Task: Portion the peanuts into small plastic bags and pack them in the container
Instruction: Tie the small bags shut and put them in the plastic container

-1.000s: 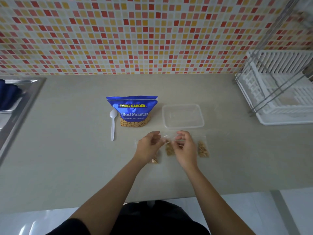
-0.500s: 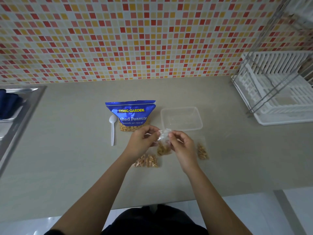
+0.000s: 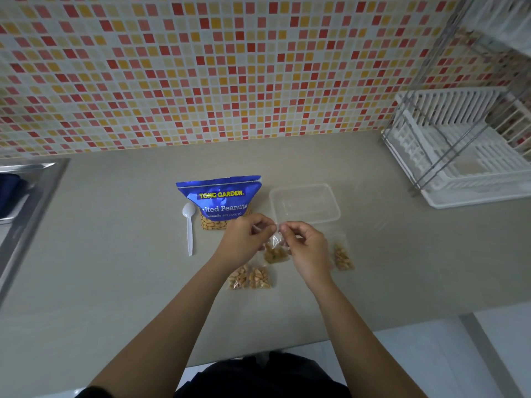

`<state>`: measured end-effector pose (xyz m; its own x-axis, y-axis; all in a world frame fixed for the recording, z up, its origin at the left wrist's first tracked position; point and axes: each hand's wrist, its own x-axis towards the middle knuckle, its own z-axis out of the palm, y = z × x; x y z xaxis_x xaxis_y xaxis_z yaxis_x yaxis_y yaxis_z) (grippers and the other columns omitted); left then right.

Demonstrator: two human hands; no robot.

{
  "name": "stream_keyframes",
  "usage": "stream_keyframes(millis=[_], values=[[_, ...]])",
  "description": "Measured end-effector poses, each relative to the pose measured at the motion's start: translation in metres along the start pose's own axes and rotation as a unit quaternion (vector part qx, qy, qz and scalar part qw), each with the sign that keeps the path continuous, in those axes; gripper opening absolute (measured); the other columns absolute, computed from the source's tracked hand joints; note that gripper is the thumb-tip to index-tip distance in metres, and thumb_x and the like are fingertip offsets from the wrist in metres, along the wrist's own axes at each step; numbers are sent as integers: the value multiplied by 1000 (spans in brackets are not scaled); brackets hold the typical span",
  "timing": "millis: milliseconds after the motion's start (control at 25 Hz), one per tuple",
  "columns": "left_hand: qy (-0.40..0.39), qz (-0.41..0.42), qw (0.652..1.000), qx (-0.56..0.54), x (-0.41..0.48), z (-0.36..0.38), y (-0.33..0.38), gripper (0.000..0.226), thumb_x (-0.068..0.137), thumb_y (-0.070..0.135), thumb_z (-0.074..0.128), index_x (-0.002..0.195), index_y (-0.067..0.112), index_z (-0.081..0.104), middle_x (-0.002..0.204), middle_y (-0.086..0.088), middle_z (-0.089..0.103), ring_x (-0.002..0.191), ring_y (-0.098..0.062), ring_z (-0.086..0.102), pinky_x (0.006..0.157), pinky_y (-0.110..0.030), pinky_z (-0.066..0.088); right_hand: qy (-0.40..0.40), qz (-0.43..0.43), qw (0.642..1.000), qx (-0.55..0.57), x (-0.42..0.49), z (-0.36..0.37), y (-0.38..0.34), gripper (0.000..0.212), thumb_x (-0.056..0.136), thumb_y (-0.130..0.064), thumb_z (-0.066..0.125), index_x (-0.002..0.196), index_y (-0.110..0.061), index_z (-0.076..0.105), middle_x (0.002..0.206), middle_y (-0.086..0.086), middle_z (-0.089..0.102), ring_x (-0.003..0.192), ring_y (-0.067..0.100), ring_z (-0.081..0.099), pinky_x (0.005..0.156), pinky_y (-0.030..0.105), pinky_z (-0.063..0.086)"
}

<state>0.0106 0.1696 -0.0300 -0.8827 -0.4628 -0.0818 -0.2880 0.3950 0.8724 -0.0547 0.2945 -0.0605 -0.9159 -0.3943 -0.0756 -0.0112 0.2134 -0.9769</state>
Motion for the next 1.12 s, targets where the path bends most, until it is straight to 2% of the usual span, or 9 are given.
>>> stream_keyframes(millis=[80, 160, 400, 600, 760, 840, 920, 1040, 1120], values=[[4, 18, 999, 26, 1, -2, 0, 9, 85, 16, 63, 85, 10, 69, 70, -9, 68, 61, -18, 65, 60, -25, 56, 17, -14, 1000, -18, -1, 5, -1, 9, 86, -19, 64, 78, -24, 65, 66, -7, 66, 55, -1, 61, 58, 21, 47], [10, 39, 997, 67, 3, -2, -1, 8, 85, 13, 61, 83, 7, 67, 72, -7, 68, 67, -20, 65, 60, -18, 48, 31, -21, 999, -39, -1, 10, -1, 10, 85, -19, 63, 77, -25, 65, 68, -5, 67, 59, 4, 65, 60, 25, 49], [33, 67, 989, 126, 8, 0, 2, 8, 83, 11, 61, 81, 4, 65, 78, -7, 67, 72, -19, 57, 61, -19, 33, 99, -27, 988, -113, -2, 18, -5, 7, 84, -20, 62, 78, -21, 65, 63, -6, 64, 64, 16, 64, 65, 33, 50], [36, 73, 989, 127, 15, 10, 7, 7, 83, 11, 63, 81, 5, 65, 82, -7, 68, 77, -20, 59, 66, -18, 36, 93, -41, 990, -98, 12, -9, -1, 11, 84, -22, 63, 74, -29, 62, 69, -4, 67, 67, 19, 67, 68, 39, 54], [58, 54, 989, 123, 12, 27, 10, 12, 83, 15, 65, 78, 4, 63, 76, -5, 64, 73, -19, 57, 64, -17, 39, 60, -16, 995, -84, 21, -31, 7, 12, 79, -36, 59, 67, -41, 58, 70, -6, 68, 67, 17, 67, 67, 38, 55], [93, 12, 992, 88, 9, 39, 12, 16, 82, 20, 67, 73, 8, 62, 68, 1, 59, 65, -12, 52, 60, -12, 37, 29, 7, 998, -47, 25, -45, 8, 14, 82, -31, 62, 69, -36, 60, 70, -6, 66, 65, 12, 67, 66, 33, 54], [89, -43, 995, -7, 4, 50, 10, 18, 83, 26, 67, 76, 10, 60, 70, 0, 62, 64, -11, 54, 66, -17, 42, -15, 38, 999, 7, 28, -57, 11, 16, 86, -20, 62, 72, -27, 62, 67, -5, 62, 56, 6, 61, 62, 27, 51], [6, -102, 976, -194, -18, 72, 8, 26, 82, 19, 68, 103, 14, 53, 85, -1, 65, 79, -14, 64, 76, -27, 51, -68, 93, 987, 108, 31, -70, 18, 13, 89, -15, 59, 77, -20, 63, 66, -1, 60, 50, 5, 53, 54, 22, 48], [27, -126, 967, -218, -31, 85, 5, 35, 80, 7, 69, 108, 13, 48, 82, -4, 64, 73, -9, 64, 60, -16, 49, -98, 126, 978, 137, 35, -71, 27, 10, 90, -17, 57, 82, -19, 63, 73, 1, 64, 55, 5, 58, 54, 18, 49]])
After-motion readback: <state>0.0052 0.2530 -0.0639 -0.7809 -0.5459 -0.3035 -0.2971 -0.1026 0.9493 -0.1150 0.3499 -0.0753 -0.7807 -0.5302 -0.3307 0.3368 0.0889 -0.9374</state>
